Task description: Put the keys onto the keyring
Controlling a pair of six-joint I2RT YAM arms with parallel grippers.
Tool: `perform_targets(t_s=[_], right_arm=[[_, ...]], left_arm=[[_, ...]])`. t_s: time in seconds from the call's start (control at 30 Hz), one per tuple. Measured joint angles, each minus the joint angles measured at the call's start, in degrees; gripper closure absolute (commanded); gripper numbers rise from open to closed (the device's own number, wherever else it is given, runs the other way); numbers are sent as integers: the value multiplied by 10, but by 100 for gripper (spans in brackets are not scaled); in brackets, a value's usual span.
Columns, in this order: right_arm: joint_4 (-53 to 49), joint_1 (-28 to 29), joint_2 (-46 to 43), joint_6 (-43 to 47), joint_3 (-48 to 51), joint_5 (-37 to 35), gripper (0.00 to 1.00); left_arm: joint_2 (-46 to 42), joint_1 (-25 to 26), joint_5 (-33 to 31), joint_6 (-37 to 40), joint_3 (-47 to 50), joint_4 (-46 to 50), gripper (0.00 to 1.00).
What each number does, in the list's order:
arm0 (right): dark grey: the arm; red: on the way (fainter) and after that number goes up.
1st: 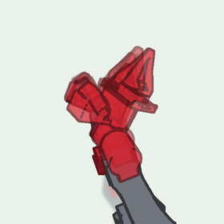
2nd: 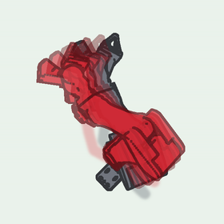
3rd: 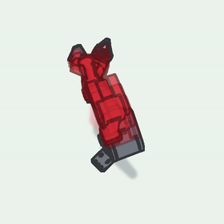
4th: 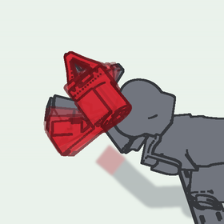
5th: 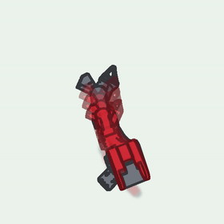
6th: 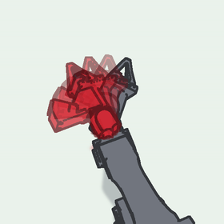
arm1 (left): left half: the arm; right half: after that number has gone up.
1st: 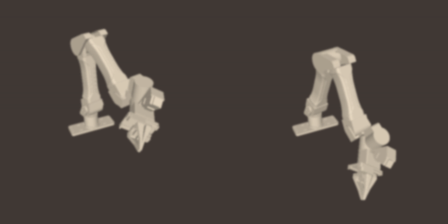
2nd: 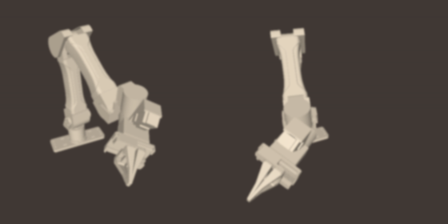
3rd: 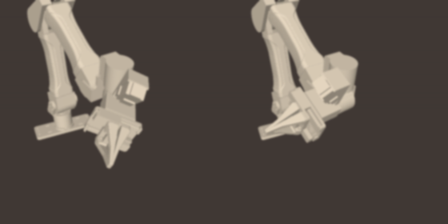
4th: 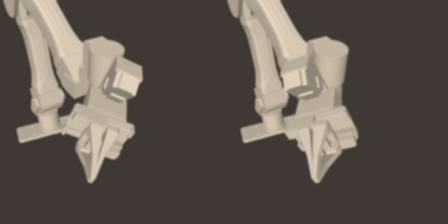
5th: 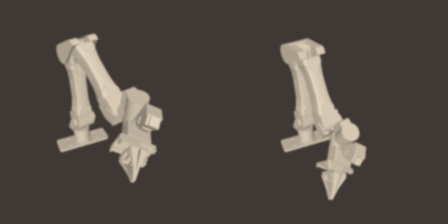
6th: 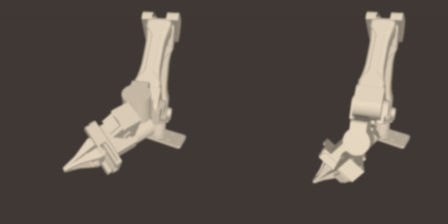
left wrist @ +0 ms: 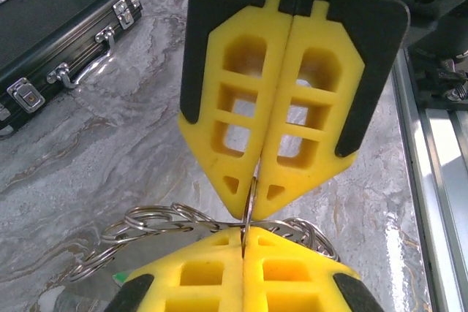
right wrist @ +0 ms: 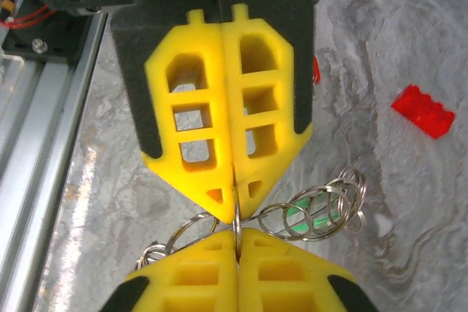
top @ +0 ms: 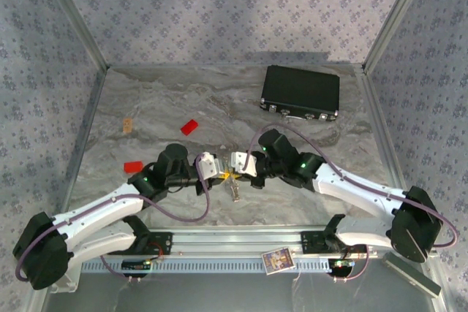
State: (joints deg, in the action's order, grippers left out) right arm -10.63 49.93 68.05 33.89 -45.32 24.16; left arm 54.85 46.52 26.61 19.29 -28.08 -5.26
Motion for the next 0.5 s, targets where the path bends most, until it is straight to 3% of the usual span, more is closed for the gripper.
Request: perform_targets(t_s=[0.23, 0.5], right_arm=[[11, -7, 0, -3, 3, 15, 100], [76, -31, -1, -29, 39, 73, 100]], left_arm=[[-2, 1, -1, -11, 1, -7, 78], [-16, 1, 0, -55, 55, -92, 83]])
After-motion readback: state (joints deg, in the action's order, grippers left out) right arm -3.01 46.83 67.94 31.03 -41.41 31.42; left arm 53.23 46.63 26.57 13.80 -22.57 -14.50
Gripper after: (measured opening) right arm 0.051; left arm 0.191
